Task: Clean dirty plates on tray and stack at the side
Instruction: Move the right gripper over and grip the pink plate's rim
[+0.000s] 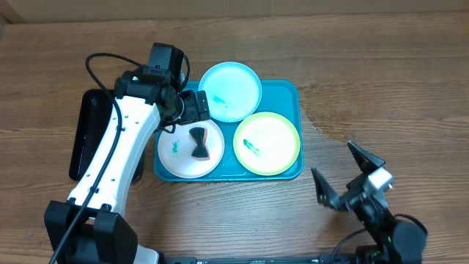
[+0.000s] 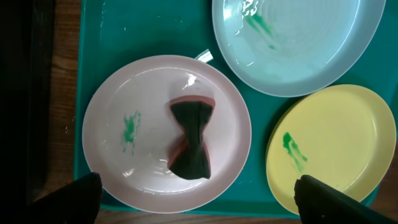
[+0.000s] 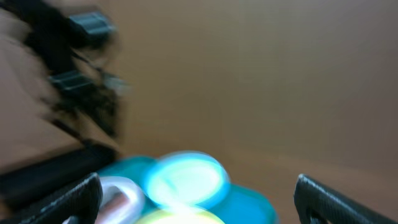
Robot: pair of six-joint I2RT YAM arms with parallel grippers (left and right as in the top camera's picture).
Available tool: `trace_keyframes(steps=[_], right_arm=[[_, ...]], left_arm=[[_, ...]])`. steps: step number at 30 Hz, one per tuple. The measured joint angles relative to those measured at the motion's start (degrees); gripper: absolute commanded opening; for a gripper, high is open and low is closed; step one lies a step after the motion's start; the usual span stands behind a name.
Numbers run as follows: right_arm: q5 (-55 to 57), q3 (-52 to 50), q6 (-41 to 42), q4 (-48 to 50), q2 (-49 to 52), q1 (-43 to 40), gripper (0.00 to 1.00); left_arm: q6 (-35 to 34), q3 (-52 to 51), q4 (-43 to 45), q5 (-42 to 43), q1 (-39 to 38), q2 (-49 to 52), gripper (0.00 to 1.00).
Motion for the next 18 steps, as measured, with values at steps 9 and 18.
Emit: trace_keyframes(steps=[9, 18], right_arm=[[-2.27, 14.16, 8.5, -1.51, 2.21, 0.0, 1.0], [-6.16, 61.9, -3.19, -59.58, 35.6, -0.04, 1.0]], left_arm=[[0.0, 0.0, -0.02, -0.5, 0.0, 0.0, 1.0], [0.02, 0.0, -0.04, -0.83, 0.0, 0.0, 0.85]])
